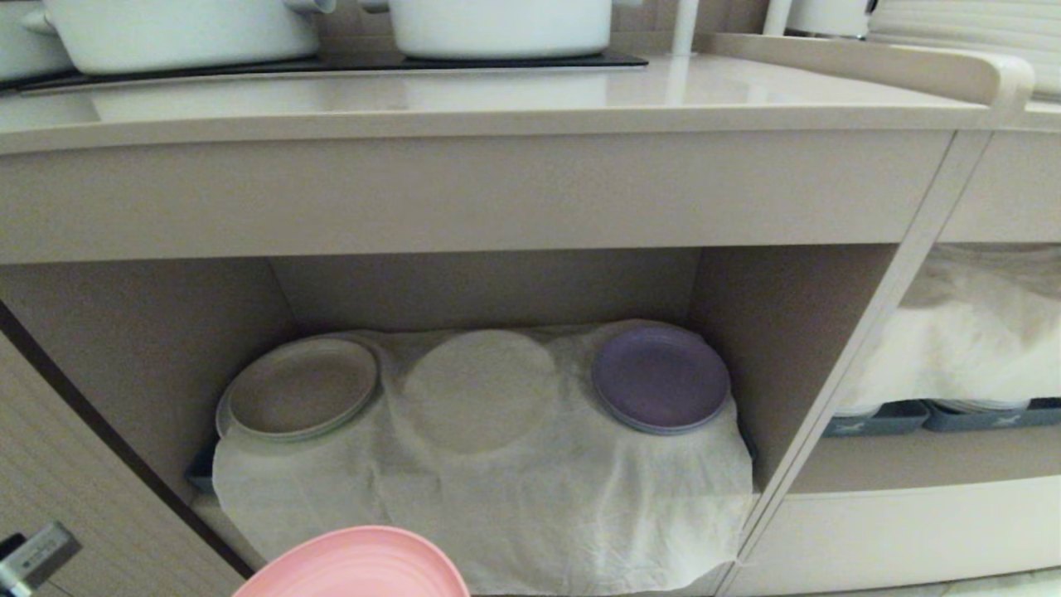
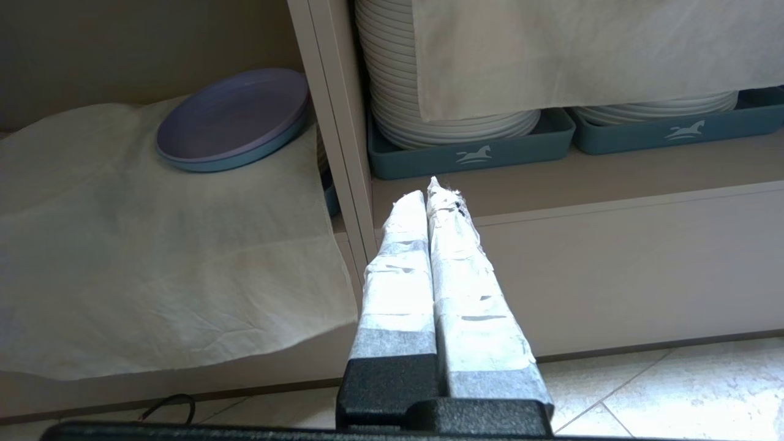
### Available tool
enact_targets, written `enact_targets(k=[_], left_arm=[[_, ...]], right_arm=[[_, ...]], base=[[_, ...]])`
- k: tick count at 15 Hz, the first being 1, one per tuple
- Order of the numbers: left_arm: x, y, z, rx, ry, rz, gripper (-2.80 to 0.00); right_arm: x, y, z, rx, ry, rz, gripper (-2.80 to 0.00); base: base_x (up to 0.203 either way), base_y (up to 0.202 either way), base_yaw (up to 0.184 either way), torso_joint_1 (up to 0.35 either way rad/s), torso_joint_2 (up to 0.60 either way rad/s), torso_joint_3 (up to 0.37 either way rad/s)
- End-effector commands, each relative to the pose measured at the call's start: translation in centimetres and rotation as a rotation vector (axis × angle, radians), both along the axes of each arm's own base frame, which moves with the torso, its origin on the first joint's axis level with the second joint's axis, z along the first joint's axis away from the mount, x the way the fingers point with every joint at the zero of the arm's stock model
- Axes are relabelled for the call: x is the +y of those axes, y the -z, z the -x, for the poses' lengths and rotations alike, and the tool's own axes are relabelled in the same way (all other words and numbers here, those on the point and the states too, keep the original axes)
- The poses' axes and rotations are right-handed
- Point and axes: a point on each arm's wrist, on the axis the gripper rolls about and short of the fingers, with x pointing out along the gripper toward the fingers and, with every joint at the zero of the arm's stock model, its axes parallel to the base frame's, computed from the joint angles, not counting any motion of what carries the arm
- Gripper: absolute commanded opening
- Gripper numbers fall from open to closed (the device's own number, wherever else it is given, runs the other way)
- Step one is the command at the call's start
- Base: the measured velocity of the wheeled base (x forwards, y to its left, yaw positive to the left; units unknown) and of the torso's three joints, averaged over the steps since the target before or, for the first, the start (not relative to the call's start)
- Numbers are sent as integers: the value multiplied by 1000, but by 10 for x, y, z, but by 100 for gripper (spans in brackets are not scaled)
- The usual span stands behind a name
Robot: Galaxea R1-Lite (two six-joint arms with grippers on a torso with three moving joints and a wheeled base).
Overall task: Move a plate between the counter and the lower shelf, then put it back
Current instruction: Put the plate in the cupboard
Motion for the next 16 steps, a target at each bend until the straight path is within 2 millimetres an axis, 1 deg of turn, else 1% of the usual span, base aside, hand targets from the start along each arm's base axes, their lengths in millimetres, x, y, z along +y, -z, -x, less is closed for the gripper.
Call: enact_targets(k=[1, 7, 12, 13, 16], left_arm=[[-3, 2, -7, 21, -14, -1, -280], [-17, 12, -41, 39, -58, 22, -280], [-31, 21, -76, 32, -96, 50, -280], [-34, 25, -84, 42, -99, 47, -280], [-45, 32, -110, 34, -110, 57, -280]], right_arm=[[0, 0, 0, 0, 0, 0, -280], [0, 0, 0, -2, 0, 0, -280], [0, 0, 0, -2, 0, 0, -280], [0, 0, 0, -2, 0, 0, -280], [0, 0, 0, -2, 0, 0, -280]], base=[[0, 0, 0, 0, 0, 0], [0, 0, 0, 0, 0, 0], [0, 0, 0, 0, 0, 0], [0, 0, 0, 0, 0, 0], [0, 0, 0, 0, 0, 0]])
